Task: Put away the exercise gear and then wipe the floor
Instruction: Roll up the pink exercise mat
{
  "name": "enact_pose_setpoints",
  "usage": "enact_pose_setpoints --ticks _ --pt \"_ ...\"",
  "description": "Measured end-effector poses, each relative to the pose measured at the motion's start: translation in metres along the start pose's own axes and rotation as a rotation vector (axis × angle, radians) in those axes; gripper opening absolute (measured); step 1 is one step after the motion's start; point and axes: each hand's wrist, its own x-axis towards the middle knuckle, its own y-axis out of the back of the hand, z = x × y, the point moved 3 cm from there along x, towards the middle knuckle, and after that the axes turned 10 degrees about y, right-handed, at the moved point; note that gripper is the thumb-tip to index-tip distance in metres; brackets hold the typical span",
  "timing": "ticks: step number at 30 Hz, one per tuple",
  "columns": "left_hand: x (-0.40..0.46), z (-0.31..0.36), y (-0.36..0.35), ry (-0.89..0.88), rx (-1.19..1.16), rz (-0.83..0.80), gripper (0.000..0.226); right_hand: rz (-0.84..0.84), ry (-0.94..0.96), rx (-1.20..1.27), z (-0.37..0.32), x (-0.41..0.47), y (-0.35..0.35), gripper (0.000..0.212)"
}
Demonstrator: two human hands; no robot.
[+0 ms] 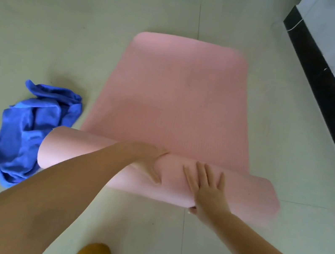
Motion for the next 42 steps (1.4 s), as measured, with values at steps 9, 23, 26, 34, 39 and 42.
enact_pose_setpoints --ticks 9,23,26,34,39,42 --pt "-0.063 -0.011 -0.028 -0.031 0.38 0.4 0.116 -0.219 0.131 0.345 0.027 0.034 0.044 0.099" --pt "-0.059 0.006 -0.056 -0.123 0.217 0.08 0.118 -0.453 -0.048 0.597 0.028 0.025 0.03 0.078" --pt "-0.029 -0.006 -0.024 -0.118 0.064 -0.06 0.119 -0.07 -0.075 0.312 0.011 -0.003 0.044 0.067" --pt "-0.06 -0.01 0.001 -0.144 -0.001 0.768 0.079 0.032 0.057 -0.029 -0.017 0.0 0.018 0.131" --pt "-0.055 0.003 -0.051 -0.017 0.537 0.595 0.131 -0.037 0.05 0.078 0.01 0.033 0.037 0.114" --pt "-0.042 0.008 -0.031 -0.003 0.524 0.663 0.132 -0.024 0.086 0.225 0.026 0.043 0.053 0.105"
